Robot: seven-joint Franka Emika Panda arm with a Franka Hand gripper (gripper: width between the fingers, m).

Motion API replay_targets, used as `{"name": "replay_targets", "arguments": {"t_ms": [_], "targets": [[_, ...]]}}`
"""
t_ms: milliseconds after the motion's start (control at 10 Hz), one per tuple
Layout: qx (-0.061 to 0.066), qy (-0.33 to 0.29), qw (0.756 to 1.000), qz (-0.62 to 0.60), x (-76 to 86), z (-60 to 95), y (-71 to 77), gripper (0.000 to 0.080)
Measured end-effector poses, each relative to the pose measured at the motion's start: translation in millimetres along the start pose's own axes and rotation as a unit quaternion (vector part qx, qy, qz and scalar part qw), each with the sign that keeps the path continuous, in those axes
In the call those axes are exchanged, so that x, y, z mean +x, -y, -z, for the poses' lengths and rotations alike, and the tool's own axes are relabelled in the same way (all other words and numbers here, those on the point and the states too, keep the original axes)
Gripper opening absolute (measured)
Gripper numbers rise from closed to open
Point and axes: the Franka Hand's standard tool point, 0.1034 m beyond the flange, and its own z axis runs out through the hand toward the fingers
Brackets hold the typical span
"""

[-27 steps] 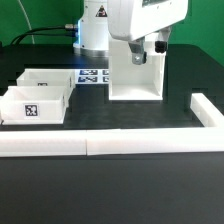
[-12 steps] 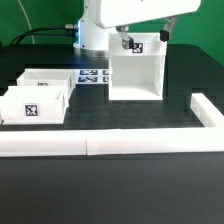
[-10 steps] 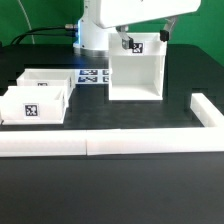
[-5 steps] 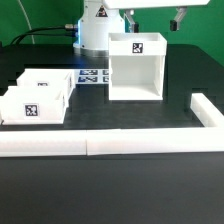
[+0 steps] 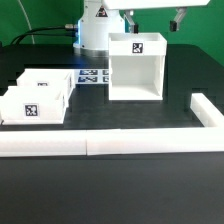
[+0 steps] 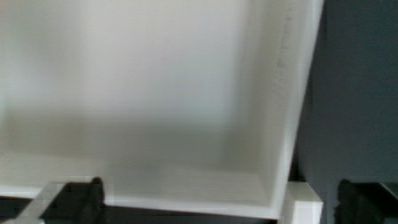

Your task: Assemble drawer

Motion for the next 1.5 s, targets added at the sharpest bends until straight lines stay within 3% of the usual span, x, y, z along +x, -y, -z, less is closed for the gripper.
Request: {"name": "replay_targets", "arguments": {"t_ms": [300,500,800,900,1000,1100,1300,1400,1500], "targets": [[-0.002,-0.005,1.0,-0.01,-32.8,-20.7,11.0,0.065],[0.001,-0.007,1.0,0.002,-39.6,-32.7,14.0,0.065],[0.002,-0.009,1.0,0.003,-38.3,-36.7,14.5,0.065],[0.002,-0.009,1.0,0.003,-38.3,-36.7,14.5,0.0562],[0.002,-0.009,1.0,0.003,-38.3,-36.8,14.5,0.0425],[0.002,-0.009,1.0,0.003,-38.3,-36.8,14.5,0.0425],[0.002,-0.009,1.0,0.003,-38.3,-36.8,14.5,0.0097],[0.002,-0.009,1.0,0.002,-38.3,-36.8,14.5,0.0097],[0.002,-0.009,1.0,0.002,-38.2,-36.8,14.5,0.0036]]}}
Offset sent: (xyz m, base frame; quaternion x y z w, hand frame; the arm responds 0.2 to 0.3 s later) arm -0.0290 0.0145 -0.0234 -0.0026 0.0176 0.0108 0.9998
